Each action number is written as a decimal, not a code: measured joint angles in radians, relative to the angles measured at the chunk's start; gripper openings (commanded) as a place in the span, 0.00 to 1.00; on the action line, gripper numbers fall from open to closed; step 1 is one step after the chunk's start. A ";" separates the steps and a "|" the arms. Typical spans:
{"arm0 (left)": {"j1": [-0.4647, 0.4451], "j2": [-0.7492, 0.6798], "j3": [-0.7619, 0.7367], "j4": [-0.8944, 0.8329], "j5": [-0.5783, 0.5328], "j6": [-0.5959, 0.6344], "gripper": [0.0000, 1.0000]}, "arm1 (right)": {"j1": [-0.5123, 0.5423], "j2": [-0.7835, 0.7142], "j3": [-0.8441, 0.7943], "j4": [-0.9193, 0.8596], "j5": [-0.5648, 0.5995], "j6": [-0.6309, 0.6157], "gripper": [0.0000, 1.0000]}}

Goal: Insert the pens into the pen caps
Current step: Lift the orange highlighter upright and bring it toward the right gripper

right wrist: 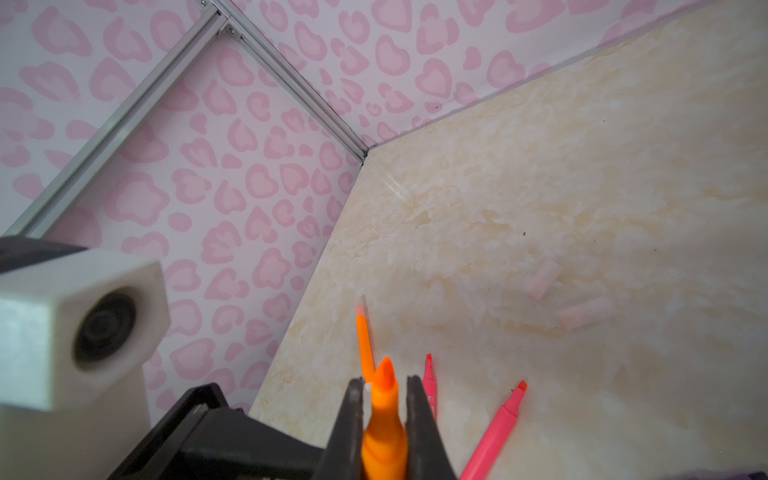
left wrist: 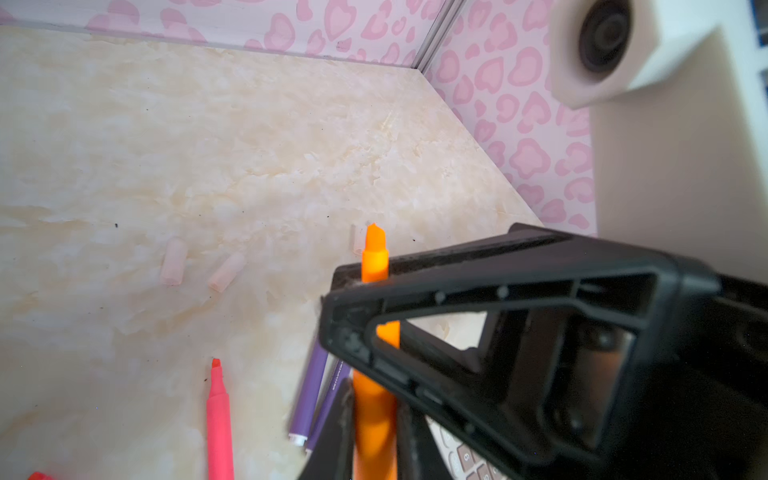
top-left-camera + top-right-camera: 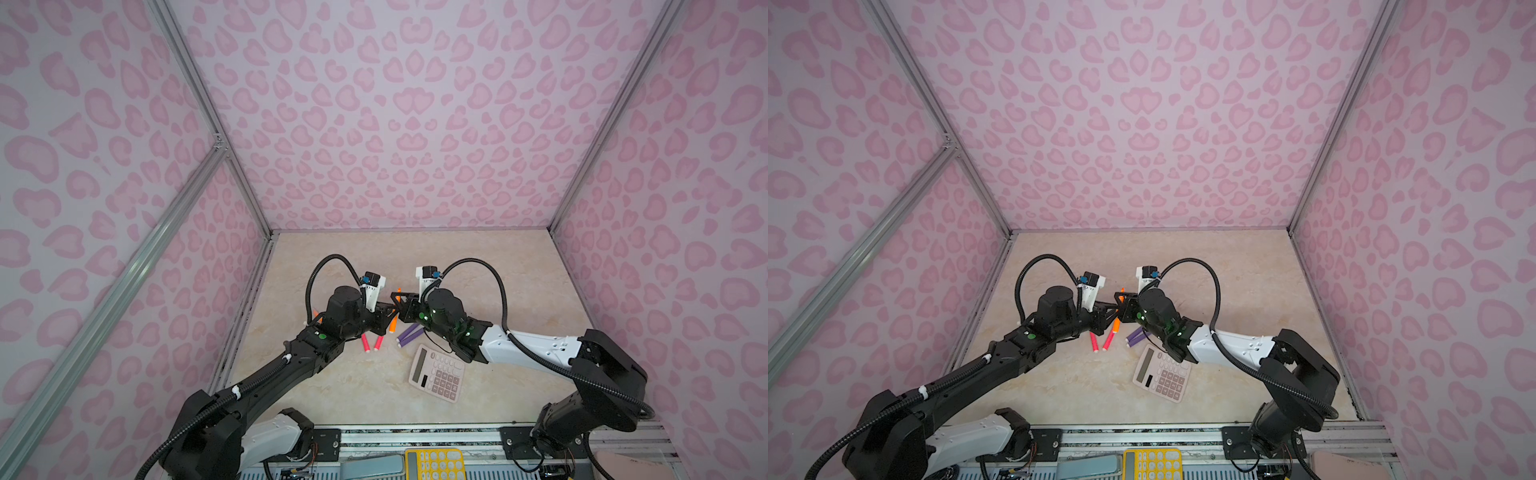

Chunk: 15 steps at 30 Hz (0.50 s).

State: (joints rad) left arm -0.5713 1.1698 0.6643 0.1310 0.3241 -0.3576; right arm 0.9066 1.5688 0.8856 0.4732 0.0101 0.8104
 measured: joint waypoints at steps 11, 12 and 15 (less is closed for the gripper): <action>-0.005 0.004 0.000 0.004 -0.003 -0.006 0.22 | 0.000 -0.011 0.000 -0.022 -0.001 0.019 0.00; -0.005 0.005 0.000 0.003 -0.002 -0.008 0.22 | 0.000 -0.011 0.000 -0.022 -0.003 0.021 0.00; -0.006 0.008 0.000 0.003 -0.006 -0.008 0.26 | 0.002 -0.011 0.000 -0.021 -0.005 0.030 0.00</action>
State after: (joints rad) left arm -0.5770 1.1778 0.6643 0.1345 0.3180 -0.3656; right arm 0.9081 1.5578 0.8860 0.4519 0.0048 0.8402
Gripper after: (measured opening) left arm 0.232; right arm 0.118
